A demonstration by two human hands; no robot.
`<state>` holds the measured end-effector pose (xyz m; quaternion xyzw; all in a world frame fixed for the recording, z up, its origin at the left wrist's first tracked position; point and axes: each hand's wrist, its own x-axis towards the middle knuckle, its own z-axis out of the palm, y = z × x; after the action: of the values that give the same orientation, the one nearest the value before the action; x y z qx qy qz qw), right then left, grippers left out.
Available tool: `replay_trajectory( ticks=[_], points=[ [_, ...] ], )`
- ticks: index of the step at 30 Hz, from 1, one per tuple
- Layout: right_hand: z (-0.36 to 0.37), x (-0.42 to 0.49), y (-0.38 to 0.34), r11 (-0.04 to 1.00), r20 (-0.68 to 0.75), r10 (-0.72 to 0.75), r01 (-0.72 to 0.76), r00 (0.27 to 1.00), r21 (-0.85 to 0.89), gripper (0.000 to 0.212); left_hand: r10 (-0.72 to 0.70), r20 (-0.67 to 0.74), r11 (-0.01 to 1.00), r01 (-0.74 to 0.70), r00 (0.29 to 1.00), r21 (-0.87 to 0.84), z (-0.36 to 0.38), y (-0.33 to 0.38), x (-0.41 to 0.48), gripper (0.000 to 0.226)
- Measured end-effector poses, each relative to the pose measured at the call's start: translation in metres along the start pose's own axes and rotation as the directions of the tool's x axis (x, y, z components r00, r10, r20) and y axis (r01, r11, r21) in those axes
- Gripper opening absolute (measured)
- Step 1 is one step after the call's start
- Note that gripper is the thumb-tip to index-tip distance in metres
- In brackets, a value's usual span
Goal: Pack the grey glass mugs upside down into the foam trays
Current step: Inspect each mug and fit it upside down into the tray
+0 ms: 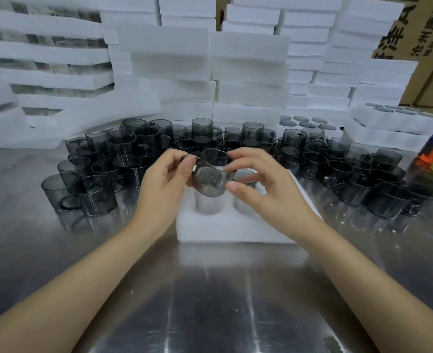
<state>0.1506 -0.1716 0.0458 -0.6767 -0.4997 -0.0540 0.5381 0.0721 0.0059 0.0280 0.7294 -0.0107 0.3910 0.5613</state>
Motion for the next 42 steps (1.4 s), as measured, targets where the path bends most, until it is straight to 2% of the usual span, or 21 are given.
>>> replay_trajectory(
  ticks=[2, 6, 10, 14, 20, 24, 26, 31, 34, 36, 37, 40, 42],
  points=[
    [0.001, -0.001, 0.0, 1.0, 0.023, -0.014, 0.015, 1.0, -0.008, 0.014, -0.034, 0.065, 0.997, 0.029, 0.997, 0.072, -0.001, -0.003, 0.001, 0.017],
    [0.004, -0.002, 0.001, 0.987, 0.105, -0.08, 0.094, 0.991, -0.131, 0.008, -0.078, 0.125, 0.971, 0.046, 0.989, 0.234, -0.005, -0.007, 0.002, 0.022],
    [0.006, -0.004, 0.003, 0.938, 0.214, -0.089, 0.154, 0.973, -0.312, 0.017, -0.171, 0.123, 0.977, 0.152, 0.978, 0.147, -0.006, -0.008, 0.003, 0.028],
    [0.008, -0.003, 0.004, 0.857, 0.24, -0.177, 0.27, 0.954, -0.44, 0.028, -0.221, 0.104, 0.974, 0.213, 0.97, 0.082, -0.007, -0.009, 0.005, 0.028],
    [0.011, -0.004, 0.003, 0.787, 0.32, -0.199, 0.346, 0.926, -0.51, 0.025, -0.297, 0.117, 0.955, 0.295, 0.948, 0.04, -0.003, -0.004, 0.003, 0.029],
    [0.011, -0.005, -0.002, 0.843, 0.365, -0.083, 0.26, 0.927, -0.47, 0.032, -0.272, 0.152, 0.957, 0.252, 0.95, 0.142, 0.002, -0.001, -0.001, 0.018],
    [0.01, -0.005, -0.004, 0.87, 0.373, -0.009, 0.191, 0.928, -0.455, 0.036, -0.284, 0.148, 0.949, 0.256, 0.947, 0.187, 0.002, -0.001, -0.002, 0.024],
    [0.009, -0.001, -0.009, 0.89, 0.46, 0.085, 0.14, 0.884, -0.433, 0.039, -0.333, 0.126, 0.927, 0.299, 0.935, 0.226, 0.006, 0.0, -0.001, 0.038],
    [0.007, -0.004, -0.009, 0.806, 0.54, 0.103, 0.248, 0.835, -0.538, 0.052, -0.331, 0.119, 0.924, 0.296, 0.936, 0.243, 0.009, 0.001, -0.003, 0.039],
    [0.005, -0.005, -0.009, 0.744, 0.55, 0.109, 0.299, 0.828, -0.598, 0.057, -0.321, 0.115, 0.924, 0.284, 0.94, 0.256, 0.009, 0.003, -0.004, 0.038],
    [0.005, -0.005, -0.008, 0.745, 0.548, 0.108, 0.298, 0.829, -0.597, 0.058, -0.314, 0.115, 0.926, 0.277, 0.942, 0.255, 0.009, 0.003, -0.005, 0.037],
    [0.004, -0.005, -0.007, 0.863, 0.525, 0.111, 0.18, 0.844, -0.472, 0.05, -0.282, 0.11, 0.935, 0.248, 0.953, 0.254, 0.008, 0.0, -0.006, 0.033],
    [-0.004, -0.002, -0.006, 0.922, 0.389, 0.108, 0.054, 0.915, -0.382, 0.04, -0.283, 0.095, 0.937, 0.254, 0.954, 0.241, 0.007, -0.003, -0.005, 0.03]
  ],
)
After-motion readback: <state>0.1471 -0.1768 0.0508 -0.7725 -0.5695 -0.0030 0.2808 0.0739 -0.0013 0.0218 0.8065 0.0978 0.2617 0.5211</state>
